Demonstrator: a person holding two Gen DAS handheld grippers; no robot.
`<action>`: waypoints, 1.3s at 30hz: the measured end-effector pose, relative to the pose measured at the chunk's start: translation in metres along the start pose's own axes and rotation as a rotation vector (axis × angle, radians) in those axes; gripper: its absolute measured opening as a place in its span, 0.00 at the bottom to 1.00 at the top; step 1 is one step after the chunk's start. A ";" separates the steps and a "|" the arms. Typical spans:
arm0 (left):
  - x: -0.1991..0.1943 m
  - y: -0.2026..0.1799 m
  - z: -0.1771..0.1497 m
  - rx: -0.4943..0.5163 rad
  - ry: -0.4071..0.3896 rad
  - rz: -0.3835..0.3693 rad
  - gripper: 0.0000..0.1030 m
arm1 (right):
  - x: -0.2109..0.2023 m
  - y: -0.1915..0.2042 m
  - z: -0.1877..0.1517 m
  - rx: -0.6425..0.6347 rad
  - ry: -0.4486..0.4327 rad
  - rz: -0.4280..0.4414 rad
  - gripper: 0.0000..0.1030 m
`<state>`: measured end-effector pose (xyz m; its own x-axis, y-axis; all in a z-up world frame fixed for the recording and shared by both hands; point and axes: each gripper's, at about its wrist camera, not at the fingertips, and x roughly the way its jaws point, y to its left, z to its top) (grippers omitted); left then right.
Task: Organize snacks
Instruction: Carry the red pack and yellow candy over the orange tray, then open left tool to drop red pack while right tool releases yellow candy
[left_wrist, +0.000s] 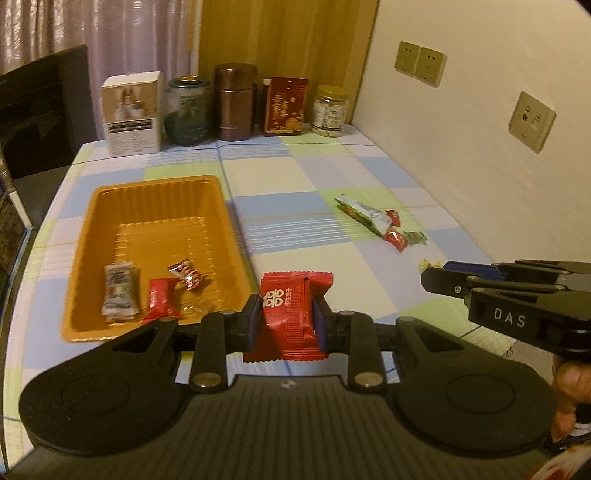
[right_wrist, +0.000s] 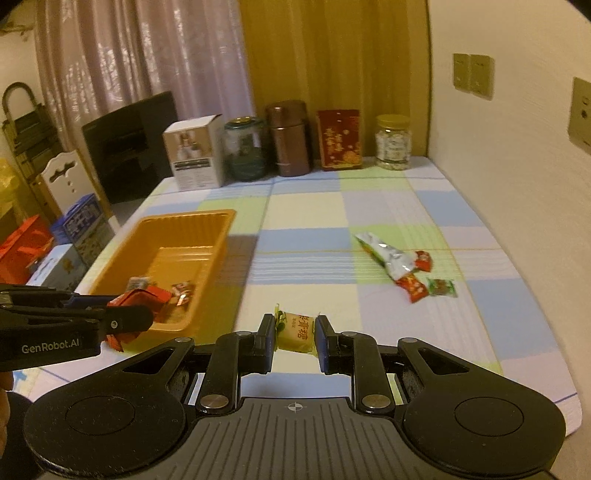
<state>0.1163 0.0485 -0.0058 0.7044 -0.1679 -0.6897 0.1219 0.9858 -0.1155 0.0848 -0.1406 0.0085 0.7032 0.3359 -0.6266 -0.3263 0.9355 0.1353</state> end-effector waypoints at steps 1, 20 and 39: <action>-0.002 0.004 -0.001 -0.004 -0.001 0.005 0.25 | 0.000 0.004 0.000 -0.007 0.001 0.005 0.22; -0.019 0.070 -0.008 -0.086 -0.007 0.106 0.25 | 0.030 0.062 0.003 -0.080 0.031 0.090 0.22; 0.003 0.108 -0.004 -0.127 0.020 0.143 0.25 | 0.080 0.099 0.019 -0.105 0.060 0.159 0.22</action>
<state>0.1293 0.1544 -0.0234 0.6943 -0.0272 -0.7192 -0.0686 0.9922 -0.1037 0.1204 -0.0193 -0.0138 0.5998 0.4680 -0.6490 -0.4960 0.8539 0.1573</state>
